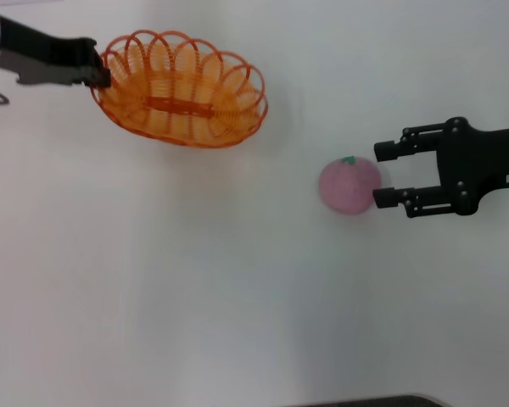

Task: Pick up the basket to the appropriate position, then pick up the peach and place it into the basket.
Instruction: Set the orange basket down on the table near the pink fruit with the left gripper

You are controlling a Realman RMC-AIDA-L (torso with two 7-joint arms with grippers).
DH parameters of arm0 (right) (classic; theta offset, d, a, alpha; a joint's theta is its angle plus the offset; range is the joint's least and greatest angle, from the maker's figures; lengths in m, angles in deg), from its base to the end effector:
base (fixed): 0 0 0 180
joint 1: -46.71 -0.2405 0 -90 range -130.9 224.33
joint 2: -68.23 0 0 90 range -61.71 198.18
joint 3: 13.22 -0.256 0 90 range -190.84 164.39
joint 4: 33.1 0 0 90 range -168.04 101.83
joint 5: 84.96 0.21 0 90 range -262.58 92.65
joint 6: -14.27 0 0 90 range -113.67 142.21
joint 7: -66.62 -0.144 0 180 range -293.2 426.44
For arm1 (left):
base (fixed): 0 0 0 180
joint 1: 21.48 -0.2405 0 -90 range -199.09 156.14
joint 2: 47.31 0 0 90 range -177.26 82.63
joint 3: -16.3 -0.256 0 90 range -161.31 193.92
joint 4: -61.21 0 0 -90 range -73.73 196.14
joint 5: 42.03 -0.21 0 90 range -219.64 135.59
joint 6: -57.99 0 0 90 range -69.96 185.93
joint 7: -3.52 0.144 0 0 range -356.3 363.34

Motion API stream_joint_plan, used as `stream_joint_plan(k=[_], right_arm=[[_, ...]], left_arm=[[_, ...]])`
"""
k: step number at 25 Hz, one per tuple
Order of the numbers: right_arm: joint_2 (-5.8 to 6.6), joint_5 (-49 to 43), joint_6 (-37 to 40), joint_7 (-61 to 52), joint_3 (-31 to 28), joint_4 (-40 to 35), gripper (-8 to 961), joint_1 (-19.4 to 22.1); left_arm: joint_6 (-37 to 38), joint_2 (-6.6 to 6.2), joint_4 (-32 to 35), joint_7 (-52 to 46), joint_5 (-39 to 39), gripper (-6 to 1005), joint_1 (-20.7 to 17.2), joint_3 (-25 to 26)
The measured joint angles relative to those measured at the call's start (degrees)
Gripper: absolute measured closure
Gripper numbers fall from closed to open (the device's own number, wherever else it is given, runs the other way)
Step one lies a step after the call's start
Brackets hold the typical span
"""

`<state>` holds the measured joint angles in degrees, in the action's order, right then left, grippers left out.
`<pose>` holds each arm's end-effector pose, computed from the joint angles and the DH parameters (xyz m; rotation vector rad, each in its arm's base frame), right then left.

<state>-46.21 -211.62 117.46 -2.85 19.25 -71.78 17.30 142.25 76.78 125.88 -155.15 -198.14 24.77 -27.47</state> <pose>0.2877 0.2990 0.0356 -2.9146 0.3985 0.5749 -0.1913 0.4073 0.0314 -2.1556 -1.5899 -0.0388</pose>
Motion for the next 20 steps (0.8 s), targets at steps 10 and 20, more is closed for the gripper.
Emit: stream_joint_plan(k=[10,20], right_arm=[[0.80,0.0,-1.4,3.4,-0.5,0.0,257,-0.1],[0.76,0.0,-3.4,4.2,-0.1,0.0,256,-0.1]], left_arm=[[-6.8,0.17,-4.4,-5.4,6.0,931,-5.0,-3.2],[-8.9,0.08,-5.5,-7.1,5.4,925,-5.7,-4.7]])
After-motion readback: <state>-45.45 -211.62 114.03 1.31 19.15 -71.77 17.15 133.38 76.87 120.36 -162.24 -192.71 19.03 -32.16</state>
